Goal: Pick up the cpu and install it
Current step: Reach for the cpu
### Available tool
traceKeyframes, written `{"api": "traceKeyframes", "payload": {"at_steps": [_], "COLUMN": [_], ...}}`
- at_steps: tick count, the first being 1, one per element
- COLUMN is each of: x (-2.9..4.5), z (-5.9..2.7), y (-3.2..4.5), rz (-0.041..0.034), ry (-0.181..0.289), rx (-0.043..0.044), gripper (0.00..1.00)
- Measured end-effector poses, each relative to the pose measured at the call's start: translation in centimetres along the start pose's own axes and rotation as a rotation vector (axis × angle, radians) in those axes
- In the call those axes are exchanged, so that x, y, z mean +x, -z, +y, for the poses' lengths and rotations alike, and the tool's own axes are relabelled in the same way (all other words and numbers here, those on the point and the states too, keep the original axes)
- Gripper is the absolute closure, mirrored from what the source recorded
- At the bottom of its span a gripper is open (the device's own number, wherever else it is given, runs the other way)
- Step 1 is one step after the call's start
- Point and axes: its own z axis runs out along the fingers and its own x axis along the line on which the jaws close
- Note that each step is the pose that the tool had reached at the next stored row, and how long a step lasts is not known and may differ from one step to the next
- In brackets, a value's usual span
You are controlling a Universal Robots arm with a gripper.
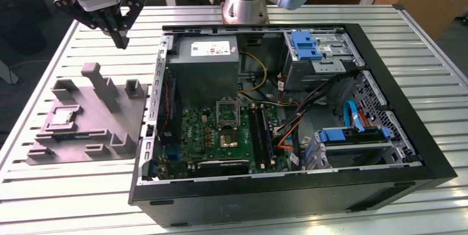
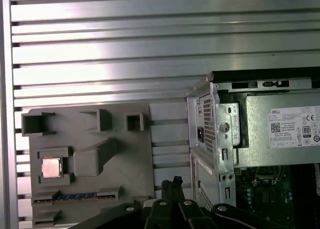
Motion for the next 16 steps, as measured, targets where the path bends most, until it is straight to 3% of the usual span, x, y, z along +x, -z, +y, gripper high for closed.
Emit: {"api": "traceKeyframes", "payload": {"at_steps": [16], "x": [0.48], "z": [-0.04], "y": [-0.02], "rz": [0.0], "ry": [0.0], "rx": [0.0], "gripper": [0.89]}}
